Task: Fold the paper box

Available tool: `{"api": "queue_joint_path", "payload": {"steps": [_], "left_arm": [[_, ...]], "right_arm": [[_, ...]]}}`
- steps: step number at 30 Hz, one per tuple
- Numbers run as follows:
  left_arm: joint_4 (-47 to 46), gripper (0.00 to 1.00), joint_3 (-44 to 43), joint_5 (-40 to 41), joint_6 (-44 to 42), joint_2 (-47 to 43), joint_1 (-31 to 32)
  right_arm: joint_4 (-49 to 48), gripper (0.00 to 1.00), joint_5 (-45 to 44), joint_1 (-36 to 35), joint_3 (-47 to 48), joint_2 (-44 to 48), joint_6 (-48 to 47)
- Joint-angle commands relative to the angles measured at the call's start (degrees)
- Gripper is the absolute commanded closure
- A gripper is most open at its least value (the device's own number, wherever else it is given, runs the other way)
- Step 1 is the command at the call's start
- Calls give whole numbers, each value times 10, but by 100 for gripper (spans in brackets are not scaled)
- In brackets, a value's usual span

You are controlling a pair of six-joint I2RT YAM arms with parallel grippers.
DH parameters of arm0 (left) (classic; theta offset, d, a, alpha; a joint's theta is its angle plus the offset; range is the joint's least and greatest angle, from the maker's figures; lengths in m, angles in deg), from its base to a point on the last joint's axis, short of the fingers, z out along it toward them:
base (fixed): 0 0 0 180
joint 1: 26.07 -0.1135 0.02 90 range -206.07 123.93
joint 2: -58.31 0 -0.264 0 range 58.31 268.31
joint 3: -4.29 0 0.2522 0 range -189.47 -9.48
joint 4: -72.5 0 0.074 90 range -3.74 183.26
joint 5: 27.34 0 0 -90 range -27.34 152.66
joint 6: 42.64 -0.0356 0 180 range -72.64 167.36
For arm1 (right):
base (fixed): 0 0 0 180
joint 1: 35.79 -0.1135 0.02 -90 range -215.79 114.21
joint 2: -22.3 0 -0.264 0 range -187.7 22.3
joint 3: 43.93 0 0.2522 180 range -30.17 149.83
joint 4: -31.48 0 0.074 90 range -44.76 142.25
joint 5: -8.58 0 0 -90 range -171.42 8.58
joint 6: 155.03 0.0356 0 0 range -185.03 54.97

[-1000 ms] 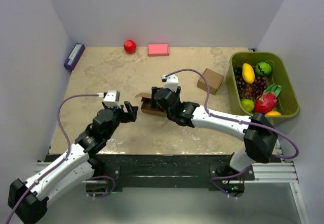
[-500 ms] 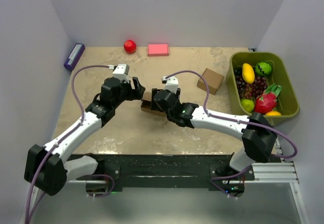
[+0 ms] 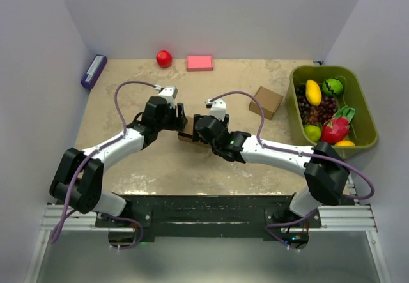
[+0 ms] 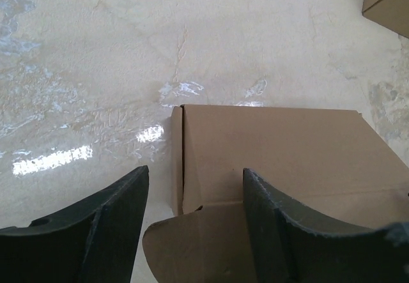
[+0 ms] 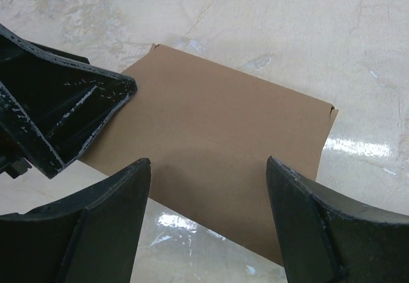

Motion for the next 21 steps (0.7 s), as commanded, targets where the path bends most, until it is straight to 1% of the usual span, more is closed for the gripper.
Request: {"api": "queue_joint_path", "payload": {"steps": [1, 4, 7, 8, 9, 14, 18, 21], "left_arm": [[-35, 38, 6, -1, -15, 6, -4], [-29, 38, 7, 4, -17, 7, -4], [-30, 37, 4, 6, -19, -6, -4], [-30, 36, -1, 6, -20, -11, -5], [-28, 36, -3, 6, -21, -12, -7], [-28, 35, -1, 7, -21, -4, -11], [-36, 35, 17, 6, -14, -1, -11], [-46, 35, 40, 7, -8, -1, -11]], "right_arm": [[-1, 25, -1, 1, 1, 23, 11], [6, 25, 5, 1, 6, 36, 1], [27, 23, 50, 23, 10, 50, -4], [32, 23, 83, 47, 4, 54, 1], [36, 23, 93, 59, -1, 59, 3], [44, 23, 114, 95, -48, 102, 3], [44, 23, 128, 99, -80, 109, 10], [39, 24, 140, 99, -100, 93, 18]]}}
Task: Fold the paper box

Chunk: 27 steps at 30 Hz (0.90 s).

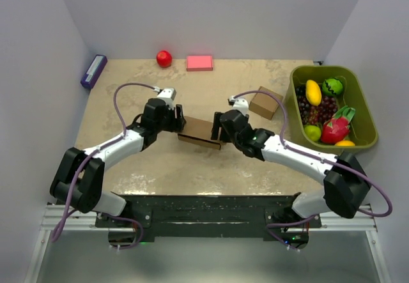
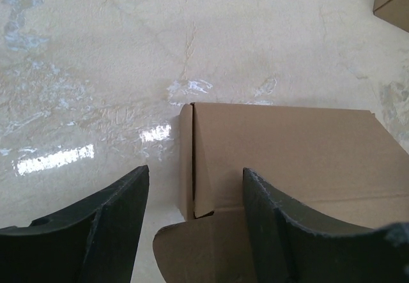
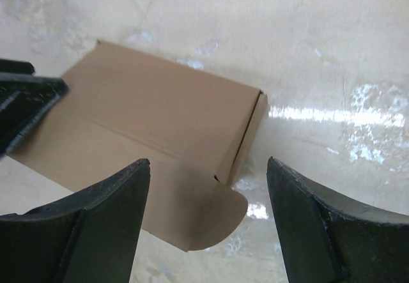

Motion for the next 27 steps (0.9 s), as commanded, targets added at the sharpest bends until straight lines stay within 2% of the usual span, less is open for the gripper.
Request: {"api": "queue_joint_path", "payload": {"steps": [1, 7, 13, 18, 27], "left_arm": [[-28, 36, 32, 5, -2, -5, -3], [-39, 36, 78, 27, 3, -14, -3], [-37, 36, 55, 14, 6, -38, -3], [-49, 36, 46, 9, 9, -46, -4], [-64, 36, 66, -2, 12, 0, -4]], "right_arm": [[2, 24, 37, -4, -31, -14, 18], [2, 25, 41, -3, -60, -28, 31], [19, 24, 38, 0, -25, -19, 18], [4, 24, 71, 20, -24, -10, 14], [-29, 25, 84, 45, -62, -39, 16]]}}
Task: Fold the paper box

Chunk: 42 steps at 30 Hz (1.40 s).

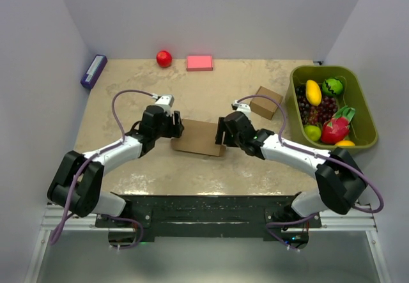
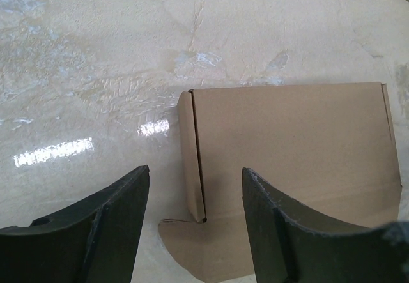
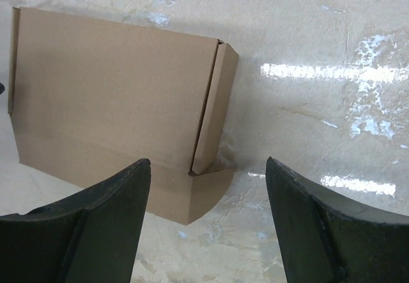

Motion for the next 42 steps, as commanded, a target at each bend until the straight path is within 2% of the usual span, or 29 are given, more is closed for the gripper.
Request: {"api": "queue_joint_path", "payload": {"steps": [1, 6, 12, 17, 21, 27, 29, 33, 42], "left_arm": [[-31, 37, 4, -4, 5, 26, -4], [-53, 37, 29, -4, 6, 26, -4], [-40, 37, 8, -21, 2, -1, -3], [0, 28, -28, -31, 2, -59, -5], [22, 20, -62, -86, 9, -81, -15], [38, 14, -68, -170, 17, -102, -37], [29, 14, -63, -213, 29, -107, -54], [28, 12, -50, -241, 35, -110, -80], [3, 12, -17, -248, 51, -106, -105]], "right_arm": [[-22, 25, -5, 5, -18, -22, -3], [-20, 26, -9, 5, -28, -38, -5], [-25, 26, 8, 9, -15, -19, -9], [-35, 26, 59, 33, -1, 2, -16], [-48, 26, 94, 56, 14, -9, -22], [-108, 29, 166, 101, -4, -38, -16], [-138, 36, 199, 118, -12, -50, -13], [-172, 44, 243, 141, -40, -62, -7], [-199, 66, 271, 176, -89, -77, -5]]}}
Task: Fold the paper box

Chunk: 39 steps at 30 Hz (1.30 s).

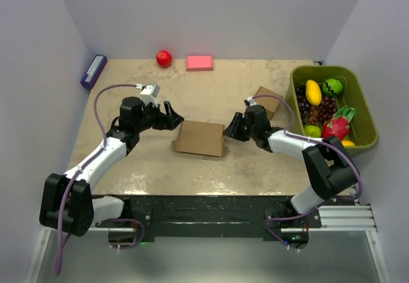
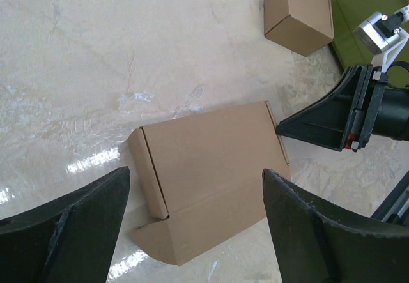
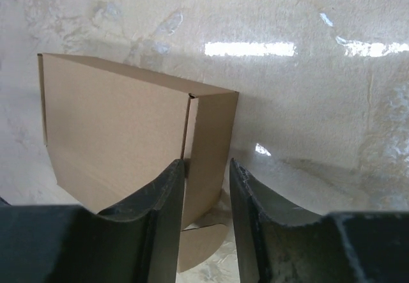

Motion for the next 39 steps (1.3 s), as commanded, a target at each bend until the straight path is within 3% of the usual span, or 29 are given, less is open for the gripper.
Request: {"api": "queue_joint_path", "payload": {"steps": [1, 10, 23, 34, 39], "left_arm": [[-35, 12, 15, -21, 22, -10, -6], [-77, 12, 43, -38, 49, 26, -6], [-132, 12, 95, -40, 82, 51, 14], [-132, 12, 102, -29, 82, 42, 14], [-129, 12, 104, -27, 82, 40, 14]], "right_arm": [[-11, 67, 13, 13, -27, -7, -5], [2, 83, -3, 26, -32, -39, -4], [2, 88, -13, 34, -42, -30, -11], [-19, 50, 38, 34, -48, 48, -32], [-50, 33, 78, 34, -53, 40, -16]]}}
